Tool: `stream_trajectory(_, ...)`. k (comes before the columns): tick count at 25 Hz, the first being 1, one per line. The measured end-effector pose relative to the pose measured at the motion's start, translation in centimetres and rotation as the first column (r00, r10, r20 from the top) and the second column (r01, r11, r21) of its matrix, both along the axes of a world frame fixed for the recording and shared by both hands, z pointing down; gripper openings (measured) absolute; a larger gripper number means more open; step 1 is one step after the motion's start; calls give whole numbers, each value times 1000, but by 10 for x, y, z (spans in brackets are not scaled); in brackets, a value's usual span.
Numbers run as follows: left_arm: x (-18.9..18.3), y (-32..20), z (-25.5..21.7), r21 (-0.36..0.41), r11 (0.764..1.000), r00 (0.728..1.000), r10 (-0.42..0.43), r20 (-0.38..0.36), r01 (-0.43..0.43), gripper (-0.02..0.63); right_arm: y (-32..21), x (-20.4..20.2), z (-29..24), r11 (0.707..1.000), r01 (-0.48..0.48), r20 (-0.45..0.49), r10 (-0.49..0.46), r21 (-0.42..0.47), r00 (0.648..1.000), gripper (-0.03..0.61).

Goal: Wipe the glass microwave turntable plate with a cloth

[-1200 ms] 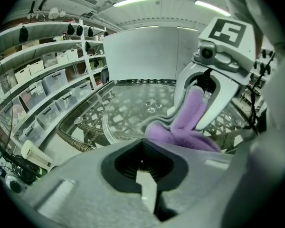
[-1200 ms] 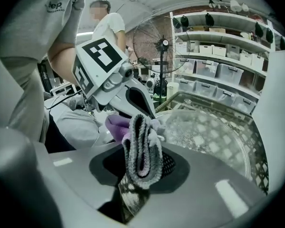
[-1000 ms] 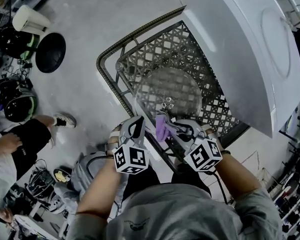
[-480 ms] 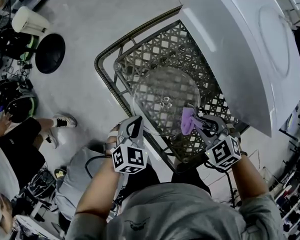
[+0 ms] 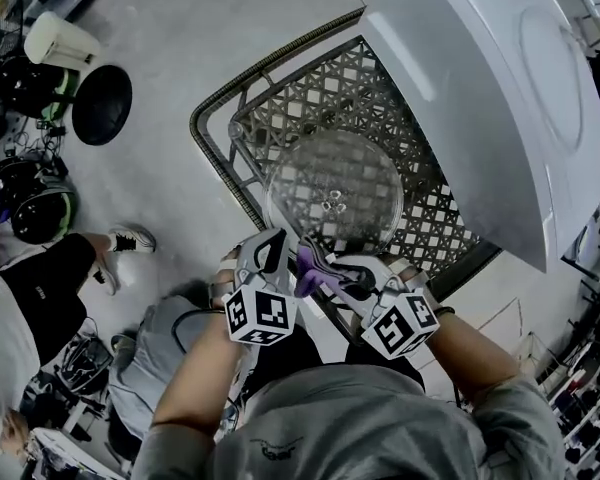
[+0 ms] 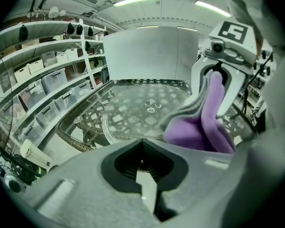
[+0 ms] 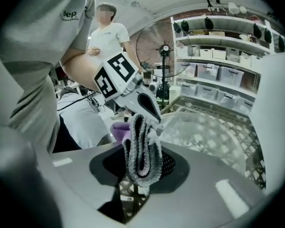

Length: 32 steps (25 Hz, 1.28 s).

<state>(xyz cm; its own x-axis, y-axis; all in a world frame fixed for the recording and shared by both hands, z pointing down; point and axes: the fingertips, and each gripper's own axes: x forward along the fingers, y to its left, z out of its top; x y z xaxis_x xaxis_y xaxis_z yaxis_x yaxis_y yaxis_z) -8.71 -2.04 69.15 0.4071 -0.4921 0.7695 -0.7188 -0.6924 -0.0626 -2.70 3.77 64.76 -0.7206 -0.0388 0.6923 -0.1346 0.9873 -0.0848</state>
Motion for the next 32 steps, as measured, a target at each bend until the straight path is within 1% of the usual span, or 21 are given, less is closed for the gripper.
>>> stream_trajectory(3,0,1,0,-1,1000,1000,3,-1,-3,-2,10,-25,5,999,50,9,-50,18,999,109)
stream_trajectory(6,-1,1,0,-1,1000,1000,4,-3,-4,-2,15,-37,14,994,87,-11,-87,62,996,109)
stream_trajectory(12,-1,1,1,1,1000,1000,13,7,-13,-2,14,-30,23,996,66,-26,-64,57,998,109)
stream_trajectory(18,0,1,0,1,1000,1000,11,9,-11,-2,14,-20,22,997,63,-43,-61,49,997,109)
stream_trajectory(22,0,2,0,0,1000,1000,9,9,-9,-2,14,0,21,998,49,-64,-46,32,997,110)
stream_trajectory(26,0,1,0,-2,1000,1000,10,12,-10,-2,9,33,21,1000,2,-98,0,19,995,110)
stream_trajectory(32,0,1,1,-3,1000,1000,9,13,-9,-2,-9,94,22,996,-78,-196,84,38,977,112)
